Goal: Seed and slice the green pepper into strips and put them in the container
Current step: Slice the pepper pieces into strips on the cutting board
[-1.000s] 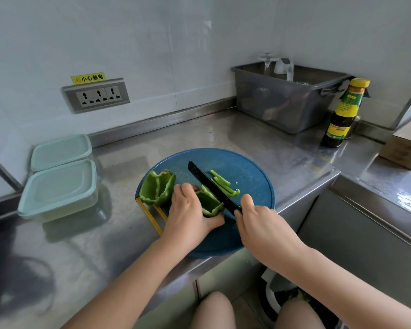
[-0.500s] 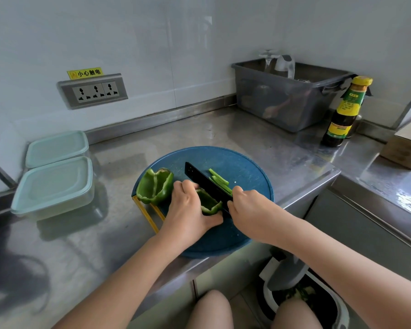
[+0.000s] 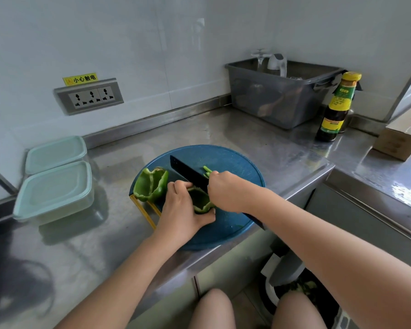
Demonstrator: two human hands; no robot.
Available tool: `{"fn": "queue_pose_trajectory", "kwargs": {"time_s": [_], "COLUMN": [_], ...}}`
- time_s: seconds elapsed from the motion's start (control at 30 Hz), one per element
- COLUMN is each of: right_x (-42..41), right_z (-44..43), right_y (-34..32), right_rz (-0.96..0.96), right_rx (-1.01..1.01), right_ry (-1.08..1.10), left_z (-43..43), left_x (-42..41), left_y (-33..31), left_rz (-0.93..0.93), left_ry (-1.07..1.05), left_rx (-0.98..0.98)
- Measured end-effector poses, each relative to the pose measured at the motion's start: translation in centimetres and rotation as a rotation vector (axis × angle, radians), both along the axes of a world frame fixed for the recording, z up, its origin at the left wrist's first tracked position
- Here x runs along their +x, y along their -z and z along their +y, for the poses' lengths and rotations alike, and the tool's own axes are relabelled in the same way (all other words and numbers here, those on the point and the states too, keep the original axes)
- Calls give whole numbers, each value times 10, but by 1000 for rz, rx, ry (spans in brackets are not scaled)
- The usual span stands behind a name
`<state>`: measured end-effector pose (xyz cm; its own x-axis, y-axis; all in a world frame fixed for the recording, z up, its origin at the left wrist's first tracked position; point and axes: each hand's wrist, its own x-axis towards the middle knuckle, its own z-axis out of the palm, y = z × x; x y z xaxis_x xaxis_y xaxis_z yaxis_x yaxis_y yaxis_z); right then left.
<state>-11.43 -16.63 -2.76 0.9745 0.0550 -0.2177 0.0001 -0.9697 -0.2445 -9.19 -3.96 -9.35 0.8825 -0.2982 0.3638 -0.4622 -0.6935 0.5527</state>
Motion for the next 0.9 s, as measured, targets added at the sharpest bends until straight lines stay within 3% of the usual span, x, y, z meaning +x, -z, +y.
{"fn": "queue_pose_trajectory", "kwargs": {"time_s": [0.13, 0.27, 0.5, 0.9], "right_x": [7, -12, -50, -50], "right_z": [-16, -32, -24, -15], "right_y": [4, 8, 8, 19], "right_rz": [-34, -89, -229, -273], "right_rx": [14, 221, 228, 171], "right_ry": [6, 160, 126, 109], "left_z": [3, 4, 1, -1], "left_x": [1, 2, -1, -2], "left_y": [-1, -3, -5, -2], "left_rz": [1, 51, 75, 8], "left_ry": [28, 66, 42, 25], "left_rx": [-6, -16, -104, -100]}}
